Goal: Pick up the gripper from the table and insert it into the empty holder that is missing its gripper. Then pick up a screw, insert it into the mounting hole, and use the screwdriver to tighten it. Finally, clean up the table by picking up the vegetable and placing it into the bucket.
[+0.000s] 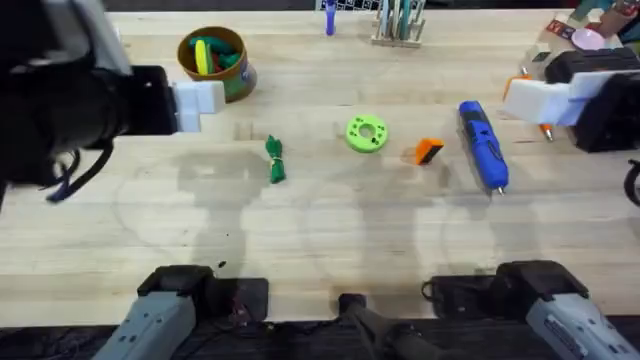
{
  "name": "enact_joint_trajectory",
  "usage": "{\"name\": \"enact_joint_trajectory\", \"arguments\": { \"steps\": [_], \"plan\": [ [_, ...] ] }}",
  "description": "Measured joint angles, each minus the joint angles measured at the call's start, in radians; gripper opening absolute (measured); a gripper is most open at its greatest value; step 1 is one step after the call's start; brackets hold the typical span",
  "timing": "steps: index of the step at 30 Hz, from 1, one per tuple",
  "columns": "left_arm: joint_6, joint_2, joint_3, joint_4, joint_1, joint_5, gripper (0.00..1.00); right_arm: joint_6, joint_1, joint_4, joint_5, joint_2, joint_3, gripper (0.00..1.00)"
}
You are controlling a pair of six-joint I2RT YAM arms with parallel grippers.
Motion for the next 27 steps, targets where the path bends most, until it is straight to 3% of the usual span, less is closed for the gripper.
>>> {"name": "enact_joint_trajectory", "arguments": {
  "steps": [9, 17, 21, 24, 27],
  "plan": [
    [0.0, 0.206, 0.024, -0.07, 0.0, 0.0, 0.985, 0.0, 0.0, -0.223, -0.001, 0.215, 0.086, 0.98],
    [0.0, 0.224, 0.024, -0.071, 0.0, 0.0, 0.985, 0.0, 0.0, -0.241, -0.001, 0.29, 0.087, 0.98],
    [-0.001, 0.224, 0.024, -0.075, -0.002, 0.036, 0.985, 0.0, 0.0, -0.241, -0.001, 0.291, 0.087, 0.979],
    [-0.04, 0.226, 0.025, -0.099, -0.036, 0.058, 0.985, 0.0, 0.0, -0.24, -0.001, 0.291, 0.087, 0.98],
    [-0.118, 0.246, 0.027, -0.12, -0.102, 0.062, 0.985, 0.0, 0.0, -0.24, -0.001, 0.291, 0.087, 0.98]
  ]
}}
